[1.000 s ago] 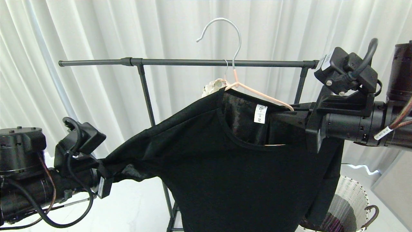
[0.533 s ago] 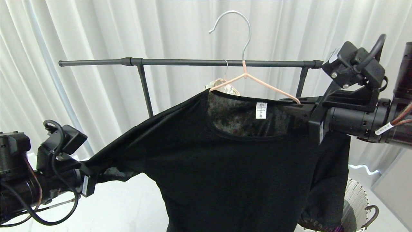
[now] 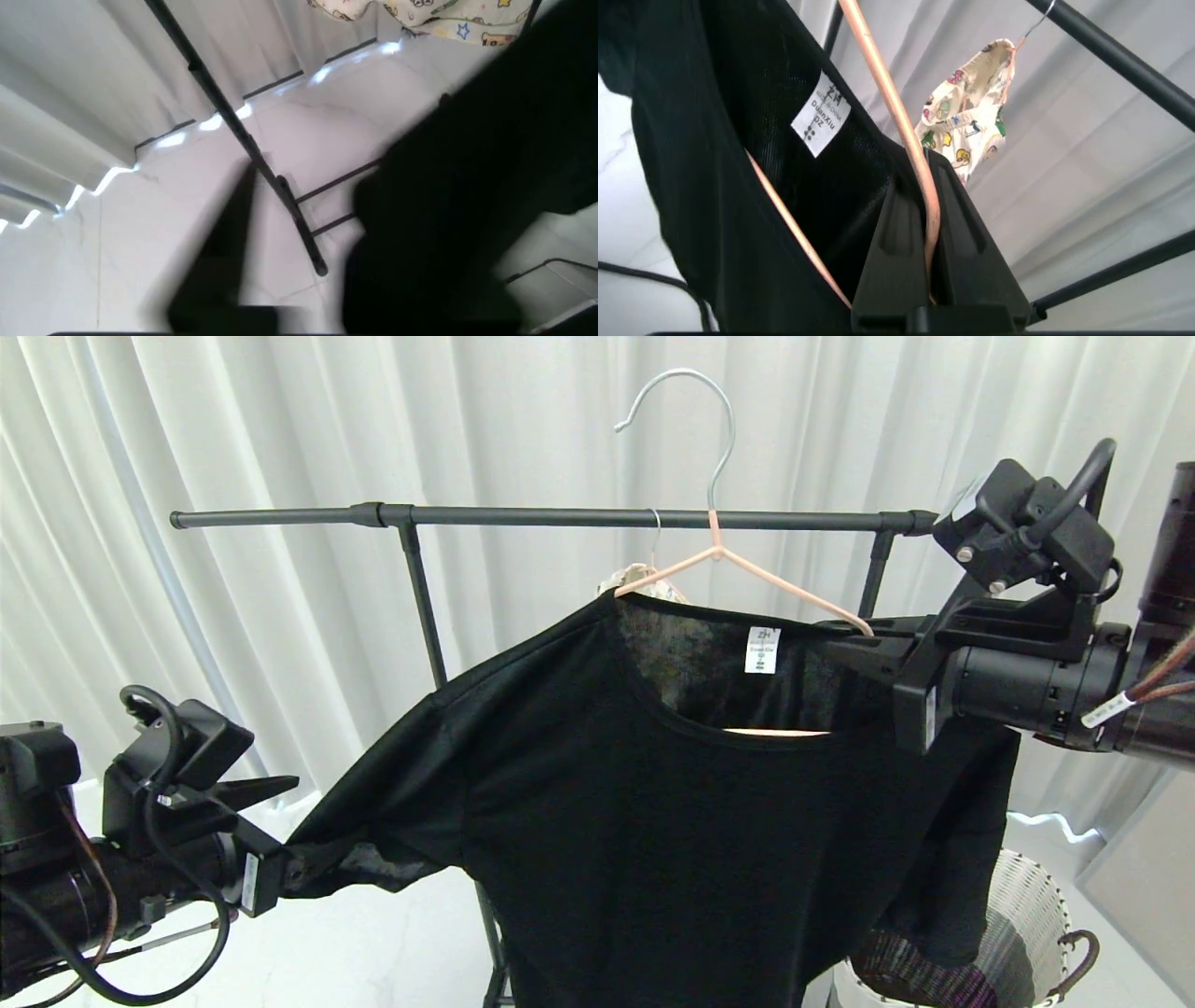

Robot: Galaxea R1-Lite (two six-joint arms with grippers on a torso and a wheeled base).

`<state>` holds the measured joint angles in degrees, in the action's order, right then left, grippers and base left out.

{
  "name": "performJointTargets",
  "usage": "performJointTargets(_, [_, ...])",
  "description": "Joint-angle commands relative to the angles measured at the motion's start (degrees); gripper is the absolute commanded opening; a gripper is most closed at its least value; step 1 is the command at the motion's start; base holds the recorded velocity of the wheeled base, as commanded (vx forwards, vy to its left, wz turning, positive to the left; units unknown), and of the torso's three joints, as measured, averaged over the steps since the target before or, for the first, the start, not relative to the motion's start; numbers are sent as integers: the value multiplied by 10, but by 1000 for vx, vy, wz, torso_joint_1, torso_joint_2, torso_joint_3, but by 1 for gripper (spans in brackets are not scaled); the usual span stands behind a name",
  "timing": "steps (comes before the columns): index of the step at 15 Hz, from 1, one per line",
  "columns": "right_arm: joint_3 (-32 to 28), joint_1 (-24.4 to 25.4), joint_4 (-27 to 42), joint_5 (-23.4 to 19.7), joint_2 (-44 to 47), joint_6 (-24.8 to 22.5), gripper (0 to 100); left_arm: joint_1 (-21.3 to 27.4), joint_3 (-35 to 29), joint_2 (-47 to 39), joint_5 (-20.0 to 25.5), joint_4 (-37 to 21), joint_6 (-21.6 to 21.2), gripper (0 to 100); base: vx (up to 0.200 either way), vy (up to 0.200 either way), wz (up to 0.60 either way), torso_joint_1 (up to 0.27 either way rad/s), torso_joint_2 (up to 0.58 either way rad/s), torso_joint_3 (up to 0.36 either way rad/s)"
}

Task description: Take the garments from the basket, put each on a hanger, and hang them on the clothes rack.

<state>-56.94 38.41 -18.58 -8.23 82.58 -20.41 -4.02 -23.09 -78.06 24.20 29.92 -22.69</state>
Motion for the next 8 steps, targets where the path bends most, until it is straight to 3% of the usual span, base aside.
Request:
performJointTargets(1, [3, -1, -1, 0, -2, 0, 0, 1, 1, 20, 1, 1, 24, 100, 0, 0, 0, 0, 0, 0])
performJointTargets(3, [5, -2, -7, 3, -4, 0, 0, 1, -2, 38, 1, 1, 73, 100, 0, 0, 0, 0, 0, 0])
performJointTargets(4, [4, -2, -17, 26, -4, 1, 0, 1, -9, 57, 0, 1, 99, 100, 0, 0, 0, 0, 0, 0])
performJointTargets(8, [6, -12, -23, 49, -3, 28, 0, 25, -8, 114, 1, 1, 110, 100, 0, 0, 0, 0, 0, 0])
